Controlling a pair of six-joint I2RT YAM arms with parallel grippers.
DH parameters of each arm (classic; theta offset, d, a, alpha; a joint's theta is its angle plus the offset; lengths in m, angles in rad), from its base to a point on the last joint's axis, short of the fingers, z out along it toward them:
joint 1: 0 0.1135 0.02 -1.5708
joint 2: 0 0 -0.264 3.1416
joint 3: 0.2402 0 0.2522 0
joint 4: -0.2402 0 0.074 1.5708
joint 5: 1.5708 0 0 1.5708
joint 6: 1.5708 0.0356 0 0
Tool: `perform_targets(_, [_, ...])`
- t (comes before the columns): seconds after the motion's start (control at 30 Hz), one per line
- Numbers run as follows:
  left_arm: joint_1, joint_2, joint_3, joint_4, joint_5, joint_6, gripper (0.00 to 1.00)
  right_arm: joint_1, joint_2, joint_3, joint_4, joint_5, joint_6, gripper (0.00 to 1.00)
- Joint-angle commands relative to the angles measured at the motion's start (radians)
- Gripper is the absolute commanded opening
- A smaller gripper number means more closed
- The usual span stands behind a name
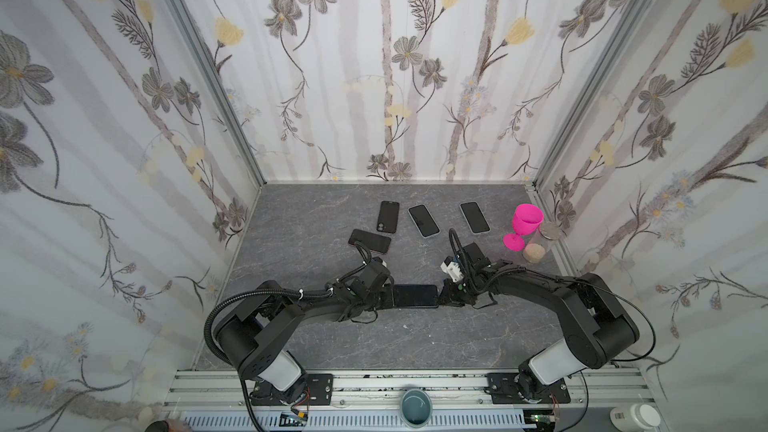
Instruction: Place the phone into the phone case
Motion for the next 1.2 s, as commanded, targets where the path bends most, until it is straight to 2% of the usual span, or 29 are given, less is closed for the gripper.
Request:
perform_targets(0.0, [-0.002, 0.011, -0.004, -0.060, 0.016, 0.010, 0.35, 0.008, 0.040, -0.017, -0.036, 0.124, -0.024, 0.07])
perform_targets(0.7, [-0.002, 0.001, -0.015, -0.057, 0.012, 0.006, 0.35, 0.024, 0.040, 0.007, -0.064, 0.173, -0.027, 0.09])
perform_targets(0.87, [-0.001, -0.023, -0.009, -0.076, -0.019, 0.015, 0.35, 0.034, 0.012, 0.055, -0.093, 0.198, -0.031, 0.14])
perform_targets(1.03, [0.019, -0.087, 0.007, -0.114, -0.067, 0.044, 0.35, 0.036, -0.087, 0.114, -0.125, 0.236, -0.030, 0.25])
perform_targets(1.17, [0.036, -0.105, 0.021, -0.126, -0.068, 0.062, 0.36, 0.036, -0.104, 0.157, -0.141, 0.269, -0.039, 0.27])
